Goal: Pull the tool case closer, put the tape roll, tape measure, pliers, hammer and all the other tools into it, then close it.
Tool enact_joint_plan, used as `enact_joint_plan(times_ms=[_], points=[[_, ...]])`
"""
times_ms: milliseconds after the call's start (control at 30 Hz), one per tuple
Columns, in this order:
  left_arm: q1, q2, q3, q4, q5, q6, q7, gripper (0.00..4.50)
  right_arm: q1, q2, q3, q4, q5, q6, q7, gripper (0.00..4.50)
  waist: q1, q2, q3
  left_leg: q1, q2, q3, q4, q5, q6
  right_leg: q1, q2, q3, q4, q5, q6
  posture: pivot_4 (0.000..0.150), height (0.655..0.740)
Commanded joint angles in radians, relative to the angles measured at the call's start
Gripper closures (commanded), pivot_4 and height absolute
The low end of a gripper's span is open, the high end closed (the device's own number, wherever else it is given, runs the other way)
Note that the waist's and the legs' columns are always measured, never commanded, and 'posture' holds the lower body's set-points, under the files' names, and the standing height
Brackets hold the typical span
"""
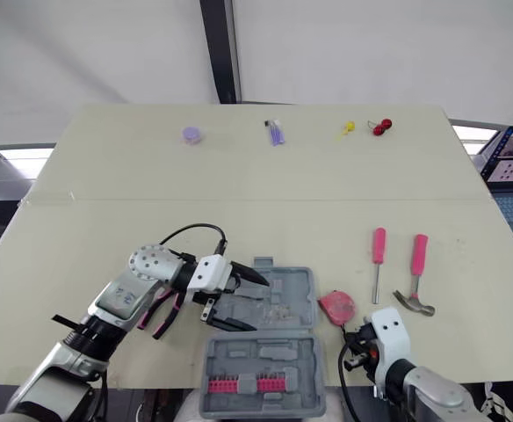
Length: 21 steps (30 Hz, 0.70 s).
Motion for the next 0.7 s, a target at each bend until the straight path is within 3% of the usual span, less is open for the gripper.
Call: enact_joint_plan(times_ms=[33, 700], points=[[-0.004, 0.009, -0.012, -0.009, 0.007, -0.022, -0.026, 0.0, 0.062, -0.02, -0.008, -0.029, 0.009, -0.02, 0.028, 4.45, 0.0, 0.0, 0.0, 0.0, 0.0, 0.0, 0.0, 0.0, 0.0, 0.0, 0.0, 0.0, 0.0, 0.0, 0.0, 0.15, 0.74], [0.0, 0.009, -0.018, -0.017, 0.014, -0.025, -0.035, 0.0, 0.136, -0.054, 0.052, -0.076, 0.036, -0.028, 0.047, 4.45, -0.001, -0.001, -0.001, 0.0, 0.0, 0.0, 0.0, 0.0, 0.0, 0.0, 0.0, 0.0, 0.0, 0.0, 0.0, 0.15, 0.74]])
